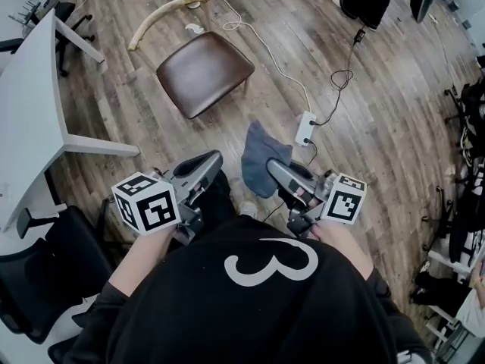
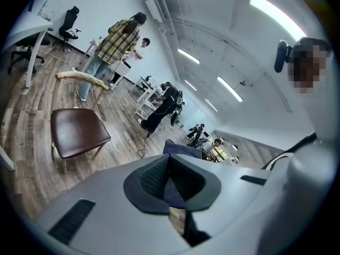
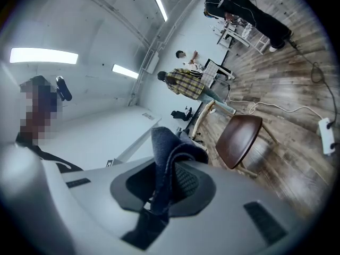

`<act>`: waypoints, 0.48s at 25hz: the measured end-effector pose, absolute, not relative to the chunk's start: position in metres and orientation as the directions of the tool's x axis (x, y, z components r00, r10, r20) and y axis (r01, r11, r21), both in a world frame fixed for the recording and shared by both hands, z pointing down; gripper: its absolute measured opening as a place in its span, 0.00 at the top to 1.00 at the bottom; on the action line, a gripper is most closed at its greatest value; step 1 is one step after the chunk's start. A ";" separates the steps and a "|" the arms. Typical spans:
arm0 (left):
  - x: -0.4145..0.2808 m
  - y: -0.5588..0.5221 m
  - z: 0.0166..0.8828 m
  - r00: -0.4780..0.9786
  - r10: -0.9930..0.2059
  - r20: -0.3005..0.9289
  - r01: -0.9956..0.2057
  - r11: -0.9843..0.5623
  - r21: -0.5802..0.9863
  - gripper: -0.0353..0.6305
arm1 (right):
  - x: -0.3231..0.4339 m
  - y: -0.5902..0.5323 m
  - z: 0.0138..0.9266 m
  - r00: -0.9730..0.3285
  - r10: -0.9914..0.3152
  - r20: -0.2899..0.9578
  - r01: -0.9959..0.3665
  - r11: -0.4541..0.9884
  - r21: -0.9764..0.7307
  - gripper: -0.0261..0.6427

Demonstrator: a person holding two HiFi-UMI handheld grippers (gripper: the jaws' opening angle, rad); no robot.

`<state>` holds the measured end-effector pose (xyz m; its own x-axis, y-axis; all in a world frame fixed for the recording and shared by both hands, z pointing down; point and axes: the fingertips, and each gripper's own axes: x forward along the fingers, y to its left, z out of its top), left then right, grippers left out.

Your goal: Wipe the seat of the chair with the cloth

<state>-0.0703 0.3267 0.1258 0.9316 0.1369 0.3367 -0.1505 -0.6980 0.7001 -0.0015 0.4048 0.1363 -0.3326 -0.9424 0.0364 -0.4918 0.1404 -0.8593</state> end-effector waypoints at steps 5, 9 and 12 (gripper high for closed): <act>-0.050 0.275 0.146 0.931 0.150 0.333 -0.157 -0.659 0.735 0.93 | 0.020 0.358 0.146 -0.322 -0.942 0.091 -0.501 0.088 -0.861 0.88; -0.030 0.210 0.160 0.925 0.139 0.353 -0.182 -0.654 0.735 0.93 | 0.044 0.294 0.152 -0.331 -0.934 0.133 -0.504 0.055 -0.862 0.88; -0.031 0.175 0.170 0.922 0.114 0.371 -0.212 -0.654 0.727 0.93 | 0.048 0.258 0.156 -0.349 -0.925 0.150 -0.510 0.053 -0.859 0.88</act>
<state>-0.0311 0.1754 0.1704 0.9216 0.1140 0.3709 -0.2116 -0.6535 0.7267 0.0483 0.2581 0.1558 -0.3487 -0.9252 0.1497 -0.5099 0.0532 -0.8586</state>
